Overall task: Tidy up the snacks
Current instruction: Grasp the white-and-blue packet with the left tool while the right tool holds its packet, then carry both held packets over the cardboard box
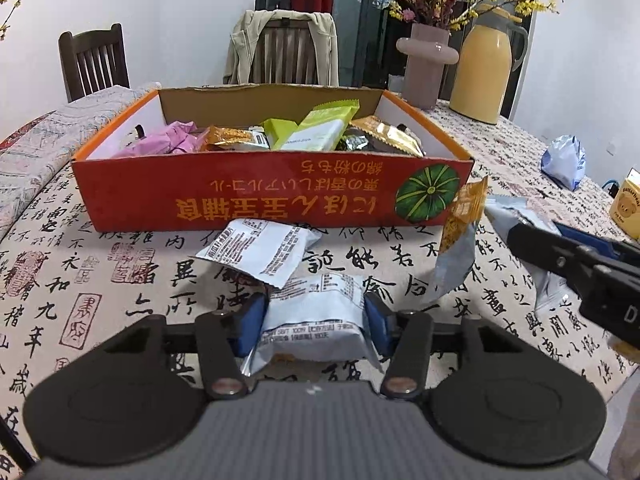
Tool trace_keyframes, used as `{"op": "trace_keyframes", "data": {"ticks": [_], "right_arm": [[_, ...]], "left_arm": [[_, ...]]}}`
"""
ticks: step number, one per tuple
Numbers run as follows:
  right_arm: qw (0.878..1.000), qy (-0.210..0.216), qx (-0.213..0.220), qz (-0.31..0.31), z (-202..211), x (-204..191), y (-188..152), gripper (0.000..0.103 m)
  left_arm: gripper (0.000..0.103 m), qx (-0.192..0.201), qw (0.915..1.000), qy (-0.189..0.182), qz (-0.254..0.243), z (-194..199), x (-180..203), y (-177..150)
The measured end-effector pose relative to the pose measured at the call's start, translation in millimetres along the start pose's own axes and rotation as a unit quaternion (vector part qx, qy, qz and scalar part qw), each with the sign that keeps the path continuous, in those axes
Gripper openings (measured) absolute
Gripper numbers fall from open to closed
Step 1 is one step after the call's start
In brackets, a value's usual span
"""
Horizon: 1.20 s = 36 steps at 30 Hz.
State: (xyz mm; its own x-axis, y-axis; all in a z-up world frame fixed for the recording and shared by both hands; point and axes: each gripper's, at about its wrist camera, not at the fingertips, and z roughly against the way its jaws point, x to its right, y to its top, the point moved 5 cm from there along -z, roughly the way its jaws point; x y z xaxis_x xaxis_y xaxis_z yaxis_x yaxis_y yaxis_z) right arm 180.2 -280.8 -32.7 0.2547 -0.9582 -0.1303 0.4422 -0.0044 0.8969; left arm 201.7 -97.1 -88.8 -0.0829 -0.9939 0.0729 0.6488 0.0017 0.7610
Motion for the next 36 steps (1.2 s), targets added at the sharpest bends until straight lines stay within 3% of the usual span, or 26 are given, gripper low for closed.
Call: {"op": "trace_keyframes", "data": {"ticks": [14, 25, 36], "right_arm": [[0.997, -0.011, -0.06, 0.036, -16.3, -20.0, -25.8, 0.04], [0.998, -0.016, -0.03, 0.052, -3.1, -36.9, -6.3, 0.04], [0.998, -0.016, 0.007, 0.059, -27.4, -46.4, 41.5, 0.04]], "left_arm": [[0.054, 0.042, 0.9987, 0.004, 0.027, 40.5, -34.6, 1.7], [0.054, 0.074, 0.9962, 0.009, 0.047, 55.2, -61.0, 13.6], [0.054, 0.121, 0.9918, 0.02, 0.037, 52.8, -69.5, 62.3]]}}
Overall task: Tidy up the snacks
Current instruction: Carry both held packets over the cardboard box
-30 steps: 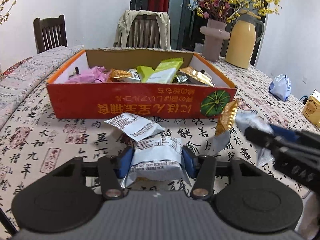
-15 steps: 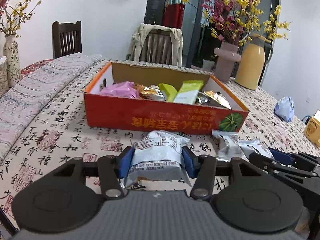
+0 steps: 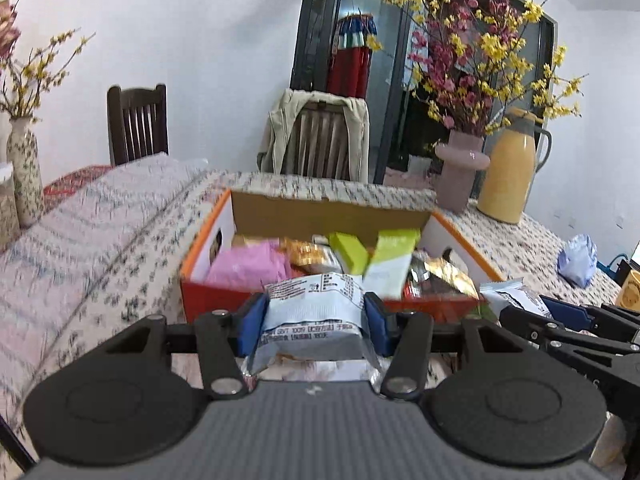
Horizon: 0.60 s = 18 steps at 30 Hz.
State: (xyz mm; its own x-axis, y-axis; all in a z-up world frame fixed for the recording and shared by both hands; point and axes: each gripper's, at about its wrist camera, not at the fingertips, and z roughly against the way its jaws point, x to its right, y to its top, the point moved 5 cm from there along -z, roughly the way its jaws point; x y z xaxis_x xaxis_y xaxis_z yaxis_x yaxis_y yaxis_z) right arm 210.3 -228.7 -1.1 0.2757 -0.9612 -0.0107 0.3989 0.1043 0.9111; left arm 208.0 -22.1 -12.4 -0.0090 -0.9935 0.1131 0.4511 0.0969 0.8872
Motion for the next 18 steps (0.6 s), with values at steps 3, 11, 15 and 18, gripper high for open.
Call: {"op": "trace_keyframes", "data": {"ticks": [3, 11, 15, 18], "right_arm": [[1.0, -0.003, 0.01, -0.001, -11.6, 1.1, 15.5, 0.04], [1.0, -0.011, 0.026, -0.008, -48.5, 6.2, 49.6, 0.04], [0.999, -0.014, 0.028, -0.017, -72.0, 9.3, 59.9, 0.04], [0.999, -0.016, 0.025, -0.023, -91.9, 13.0, 62.7, 0.04]], "left_arm": [[0.054, 0.011, 0.9999, 0.003, -0.002, -8.5, -0.6, 14.4], [0.054, 0.021, 0.9996, 0.021, 0.0, -40.7, -7.1, 45.6], [0.054, 0.02, 0.9993, 0.03, 0.006, -62.0, -11.7, 56.6], [0.054, 0.016, 0.999, 0.039, 0.01, -79.9, -14.9, 61.6]]}}
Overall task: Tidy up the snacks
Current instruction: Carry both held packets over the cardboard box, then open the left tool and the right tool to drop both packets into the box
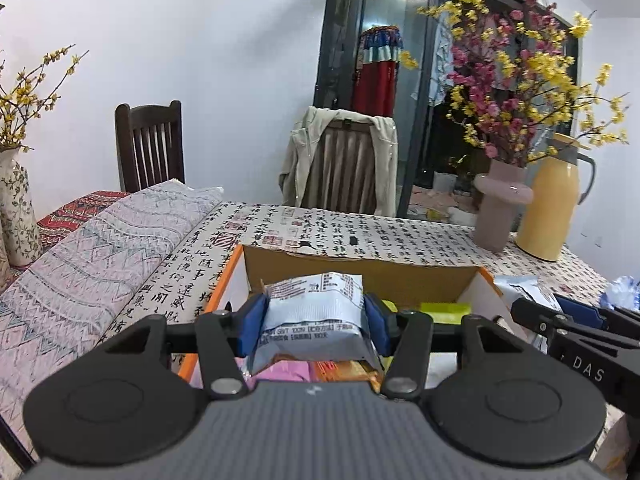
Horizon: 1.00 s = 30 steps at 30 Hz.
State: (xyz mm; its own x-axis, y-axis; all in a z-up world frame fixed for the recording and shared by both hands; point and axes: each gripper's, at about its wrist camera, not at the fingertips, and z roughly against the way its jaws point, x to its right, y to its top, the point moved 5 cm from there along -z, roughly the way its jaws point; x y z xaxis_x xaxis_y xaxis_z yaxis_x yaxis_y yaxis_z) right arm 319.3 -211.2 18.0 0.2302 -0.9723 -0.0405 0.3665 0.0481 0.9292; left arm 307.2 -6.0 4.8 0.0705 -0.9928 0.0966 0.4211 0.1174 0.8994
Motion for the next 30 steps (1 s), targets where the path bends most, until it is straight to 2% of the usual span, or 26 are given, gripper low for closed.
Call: {"op": "trace_keyframes", "data": {"ticks": [5, 7, 9, 14, 16, 19, 21, 23, 25, 30], "right_arm": [[1.0, 0.002, -0.006, -0.021, -27.4, 6.5, -7.5, 0.04], [0.999, 0.009, 0.001, -0.033, -31.7, 9.8, -13.8, 0.04], [0.999, 0.01, 0.002, -0.035, -33.3, 10.1, -17.6, 0.04], [1.0, 0.013, -0.006, -0.027, -34.4, 5.5, -23.8, 0.041], [1.0, 0.011, -0.013, -0.026, -36.6, 4.7, -26.0, 0.041], [0.999, 0.012, -0.01, -0.029, -34.8, 5.7, -25.9, 0.043], [0.999, 0.013, -0.003, -0.035, -31.4, 7.4, -24.8, 0.057], [0.999, 0.009, 0.008, -0.042, -27.5, 10.1, -23.7, 0.088], [0.999, 0.007, 0.016, -0.05, -25.3, 12.9, -22.4, 0.103], [0.998, 0.002, 0.015, -0.057, -26.9, 14.6, -23.0, 0.103]], "left_arm": [[0.054, 0.001, 0.9998, 0.016, 0.007, -30.1, -6.2, -1.4], [0.054, 0.015, 0.9996, 0.025, 0.006, -38.0, -11.1, -8.4], [0.054, 0.008, 0.9995, 0.03, 0.005, -45.3, -13.9, -12.5], [0.055, 0.012, 0.9994, 0.03, 0.01, -43.3, -17.8, -13.5], [0.057, 0.015, 0.9994, 0.029, 0.012, -41.4, -17.2, -14.7], [0.073, 0.03, 0.9991, 0.025, 0.016, -35.9, -17.6, -14.7], [0.092, 0.043, 0.9984, 0.029, 0.021, -30.7, -18.2, -13.0], [0.103, 0.058, 0.9974, 0.033, 0.029, -25.4, -20.1, -11.0], [0.103, 0.064, 0.9967, 0.036, 0.035, -22.1, -21.4, -10.2], [0.103, 0.059, 0.997, 0.038, 0.033, -23.3, -20.9, -10.9]]}}
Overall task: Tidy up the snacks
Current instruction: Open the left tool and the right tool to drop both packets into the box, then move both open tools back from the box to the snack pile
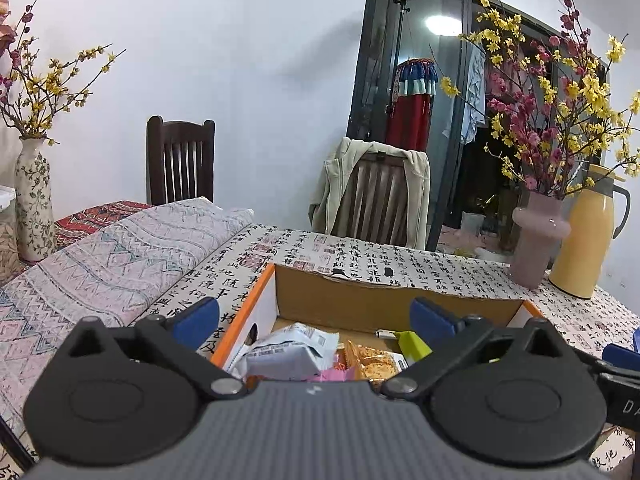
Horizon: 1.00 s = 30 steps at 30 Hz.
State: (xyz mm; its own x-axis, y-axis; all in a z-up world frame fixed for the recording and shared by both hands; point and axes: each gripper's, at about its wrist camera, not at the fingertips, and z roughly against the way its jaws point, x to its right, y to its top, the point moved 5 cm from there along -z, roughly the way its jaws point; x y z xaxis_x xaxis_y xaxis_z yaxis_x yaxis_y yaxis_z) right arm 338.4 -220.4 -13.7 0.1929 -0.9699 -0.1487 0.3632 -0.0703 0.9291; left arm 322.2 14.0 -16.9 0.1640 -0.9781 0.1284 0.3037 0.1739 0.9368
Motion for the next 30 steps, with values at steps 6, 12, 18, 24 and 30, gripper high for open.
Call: {"op": "trace_keyframes", "data": {"ticks": [6, 12, 18, 24, 30], "right_arm": [[1.0, 0.0, 0.003, 0.002, 1.5, -1.1, -0.3, 0.103], [1.0, 0.002, 0.009, 0.012, 9.6, -6.5, 6.4, 0.103], [0.999, 0.004, 0.026, 0.03, 41.3, -16.5, 14.6, 0.103], [0.999, 0.0, 0.021, 0.036, 73.2, -15.2, 4.1, 0.103], [1.0, -0.007, -0.006, 0.029, 96.7, -3.2, -21.8, 0.103]], "left_arm": [[0.103, 0.0, 1.0, 0.0, 0.001, 0.3, 0.0, -0.1], [0.103, 0.007, 1.0, -0.002, 0.004, 14.9, 2.2, 9.8], [0.103, 0.014, 0.9993, -0.035, 0.001, 47.0, 4.4, 16.4], [0.103, 0.01, 0.999, -0.043, 0.001, 73.7, -4.1, 7.9], [0.103, -0.004, 0.9993, -0.036, -0.011, 91.4, -18.4, -11.4]]}}
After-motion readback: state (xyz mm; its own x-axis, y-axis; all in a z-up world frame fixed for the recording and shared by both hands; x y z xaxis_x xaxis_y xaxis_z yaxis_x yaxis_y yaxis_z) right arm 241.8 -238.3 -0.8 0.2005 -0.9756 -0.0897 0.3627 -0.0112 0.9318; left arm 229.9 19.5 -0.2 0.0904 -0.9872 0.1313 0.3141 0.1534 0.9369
